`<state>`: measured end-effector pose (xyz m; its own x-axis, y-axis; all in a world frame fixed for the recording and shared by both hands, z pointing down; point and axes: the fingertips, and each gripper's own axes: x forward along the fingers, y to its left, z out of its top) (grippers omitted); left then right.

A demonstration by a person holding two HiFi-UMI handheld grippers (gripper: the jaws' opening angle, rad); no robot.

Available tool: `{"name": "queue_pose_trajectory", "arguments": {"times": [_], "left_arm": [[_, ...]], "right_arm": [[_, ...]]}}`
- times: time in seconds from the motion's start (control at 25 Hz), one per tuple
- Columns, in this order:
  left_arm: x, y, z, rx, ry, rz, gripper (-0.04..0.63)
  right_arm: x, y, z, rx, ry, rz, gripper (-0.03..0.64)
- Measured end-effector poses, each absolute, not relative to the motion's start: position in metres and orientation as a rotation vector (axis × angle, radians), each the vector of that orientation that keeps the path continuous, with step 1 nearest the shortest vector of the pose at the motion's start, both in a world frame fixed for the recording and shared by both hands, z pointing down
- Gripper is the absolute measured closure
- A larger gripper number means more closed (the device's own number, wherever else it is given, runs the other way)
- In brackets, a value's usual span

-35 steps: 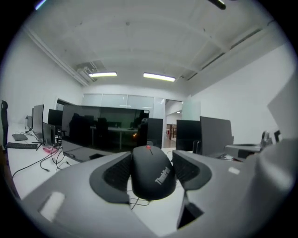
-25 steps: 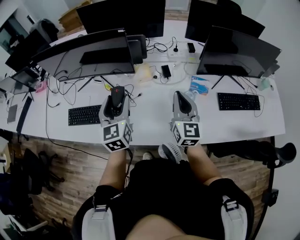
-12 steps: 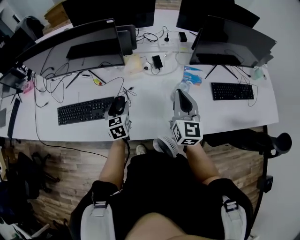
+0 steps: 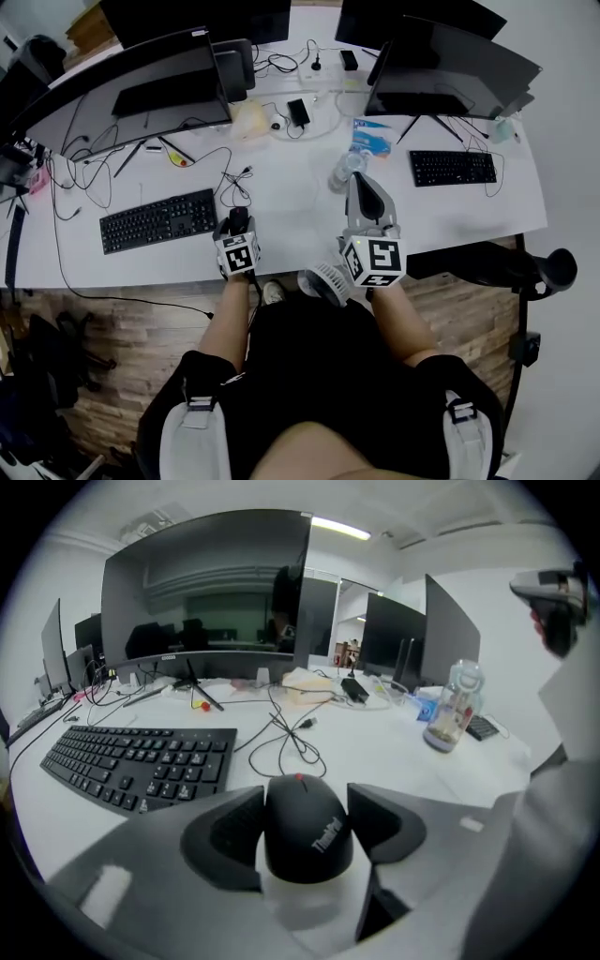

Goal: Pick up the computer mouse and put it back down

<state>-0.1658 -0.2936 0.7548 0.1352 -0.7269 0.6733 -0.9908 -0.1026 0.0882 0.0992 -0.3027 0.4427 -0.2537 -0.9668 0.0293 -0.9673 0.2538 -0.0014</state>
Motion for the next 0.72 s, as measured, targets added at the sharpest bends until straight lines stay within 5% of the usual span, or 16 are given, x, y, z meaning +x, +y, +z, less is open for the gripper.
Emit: {"name": "queue_pose_trajectory", "arguments": {"times": [0.2, 0.4, 0.52, 0.6, 0.72], "left_arm": [[-0.161, -0.289, 0.743, 1.911, -1.645, 0.706, 0.268], [-0.173, -0.310, 0.641, 2.074, -1.856, 0.492, 0.272], [-0.189, -0.314, 0.539, 2.164, -2.046, 0.273, 0.468], [-0.193, -0.310, 0.478, 2.200, -2.136, 0.198, 0.541], [-0.197, -0.299, 0.423, 2.211, -2.186, 0.127, 0.541]], "right_arm": [[0.099, -0.303, 0.440, 1.901, -2.478, 0.022, 0.620], [0.088, -0.308, 0.428, 1.885, -2.541, 0.005, 0.619], [0.076, -0.310, 0.415, 1.864, -2.623, 0.001, 0.620], [0.067, -0.311, 0.405, 1.853, -2.678, -0.003, 0.620], [0.052, -0.313, 0.392, 1.805, -2.727, -0.042, 0.620]]}}
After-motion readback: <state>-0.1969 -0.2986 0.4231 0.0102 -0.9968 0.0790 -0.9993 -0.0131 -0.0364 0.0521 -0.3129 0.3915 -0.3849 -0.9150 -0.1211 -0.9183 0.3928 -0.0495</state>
